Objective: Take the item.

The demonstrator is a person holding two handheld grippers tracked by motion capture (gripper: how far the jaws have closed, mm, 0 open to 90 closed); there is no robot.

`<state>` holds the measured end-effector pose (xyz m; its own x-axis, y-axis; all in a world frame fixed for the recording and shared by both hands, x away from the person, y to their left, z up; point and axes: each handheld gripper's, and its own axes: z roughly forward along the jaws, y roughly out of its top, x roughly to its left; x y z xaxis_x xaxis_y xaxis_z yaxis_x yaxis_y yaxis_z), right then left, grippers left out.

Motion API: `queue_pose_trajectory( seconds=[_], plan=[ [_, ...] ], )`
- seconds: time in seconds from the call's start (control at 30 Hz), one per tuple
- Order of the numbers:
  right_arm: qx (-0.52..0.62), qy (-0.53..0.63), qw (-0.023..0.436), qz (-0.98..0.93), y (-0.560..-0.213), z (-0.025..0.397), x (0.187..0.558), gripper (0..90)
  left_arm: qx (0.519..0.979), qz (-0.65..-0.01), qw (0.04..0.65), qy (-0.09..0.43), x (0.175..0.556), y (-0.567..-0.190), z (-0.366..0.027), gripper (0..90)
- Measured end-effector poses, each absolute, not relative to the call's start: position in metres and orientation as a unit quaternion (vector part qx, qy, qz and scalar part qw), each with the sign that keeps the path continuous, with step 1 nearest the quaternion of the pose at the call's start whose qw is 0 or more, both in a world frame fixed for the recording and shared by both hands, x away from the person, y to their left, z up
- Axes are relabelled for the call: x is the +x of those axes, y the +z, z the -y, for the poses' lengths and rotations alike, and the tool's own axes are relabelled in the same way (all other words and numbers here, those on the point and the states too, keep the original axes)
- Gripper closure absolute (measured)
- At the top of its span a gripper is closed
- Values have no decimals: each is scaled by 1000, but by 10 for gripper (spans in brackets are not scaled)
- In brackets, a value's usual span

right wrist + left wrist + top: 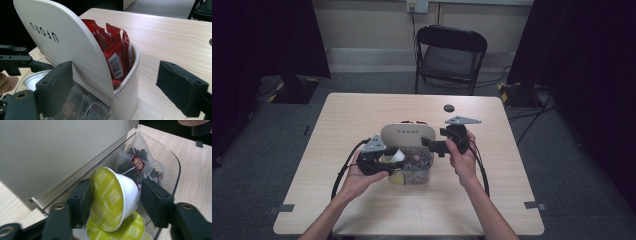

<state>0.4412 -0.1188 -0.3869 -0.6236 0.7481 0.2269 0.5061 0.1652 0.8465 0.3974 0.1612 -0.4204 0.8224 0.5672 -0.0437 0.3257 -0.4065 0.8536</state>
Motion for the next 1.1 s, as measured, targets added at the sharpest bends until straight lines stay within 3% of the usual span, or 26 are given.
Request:
queue_pose_trajectory(
  seconds=[0.47, 1.1],
  plan=[
    [419, 492, 117, -754, -390, 118, 442, 122, 821, -271, 490, 111, 397, -417, -169, 565],
    [417, 491, 117, -755, -392, 118, 442, 121, 817, -261, 504, 103, 392, -411, -172, 586]
  ],
)
